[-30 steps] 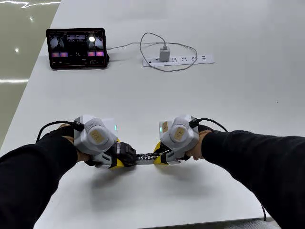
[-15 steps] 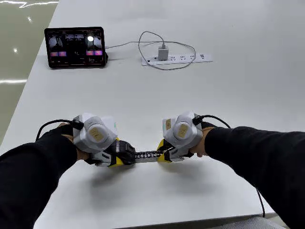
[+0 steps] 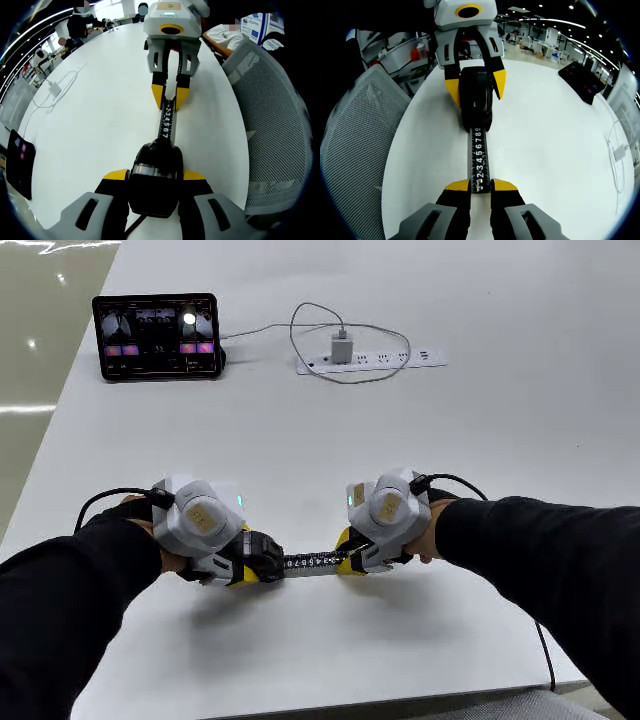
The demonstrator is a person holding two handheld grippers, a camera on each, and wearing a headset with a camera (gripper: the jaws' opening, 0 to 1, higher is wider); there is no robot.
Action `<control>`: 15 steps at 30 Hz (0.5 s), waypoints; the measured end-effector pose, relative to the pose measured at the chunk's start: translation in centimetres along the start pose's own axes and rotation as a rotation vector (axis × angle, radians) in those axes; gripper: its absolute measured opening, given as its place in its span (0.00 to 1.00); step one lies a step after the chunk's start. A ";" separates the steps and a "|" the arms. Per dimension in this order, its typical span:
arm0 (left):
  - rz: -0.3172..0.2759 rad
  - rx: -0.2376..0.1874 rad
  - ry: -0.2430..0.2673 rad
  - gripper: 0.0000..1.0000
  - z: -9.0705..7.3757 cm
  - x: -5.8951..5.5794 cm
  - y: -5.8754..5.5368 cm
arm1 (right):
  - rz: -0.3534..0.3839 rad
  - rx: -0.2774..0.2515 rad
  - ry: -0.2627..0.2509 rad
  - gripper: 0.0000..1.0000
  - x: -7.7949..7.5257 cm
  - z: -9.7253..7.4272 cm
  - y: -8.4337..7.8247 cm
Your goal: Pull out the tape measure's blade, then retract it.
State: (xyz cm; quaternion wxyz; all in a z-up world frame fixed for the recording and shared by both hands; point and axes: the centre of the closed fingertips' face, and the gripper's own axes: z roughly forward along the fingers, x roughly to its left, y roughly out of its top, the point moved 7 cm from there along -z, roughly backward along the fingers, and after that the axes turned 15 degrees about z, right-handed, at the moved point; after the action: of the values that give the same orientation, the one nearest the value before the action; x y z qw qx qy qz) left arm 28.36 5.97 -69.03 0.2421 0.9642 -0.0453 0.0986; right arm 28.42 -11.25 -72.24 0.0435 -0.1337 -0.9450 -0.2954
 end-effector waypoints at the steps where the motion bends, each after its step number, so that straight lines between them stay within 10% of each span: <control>1: 0.000 0.000 0.000 0.32 0.0 0.0 0.0 | 0.000 0.001 0.001 0.11 0.0 0.0 -0.1; 15: -0.004 0.002 0.004 0.32 0.0 0.0 0.1 | 0.005 0.009 0.006 0.11 -0.3 -0.5 -0.7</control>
State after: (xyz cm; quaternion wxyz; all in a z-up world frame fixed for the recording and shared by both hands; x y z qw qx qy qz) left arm 28.33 5.88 -69.03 0.2416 0.9642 -0.0427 0.1001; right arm 28.48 -12.15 -72.22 0.0480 -0.1351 -0.9457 -0.2916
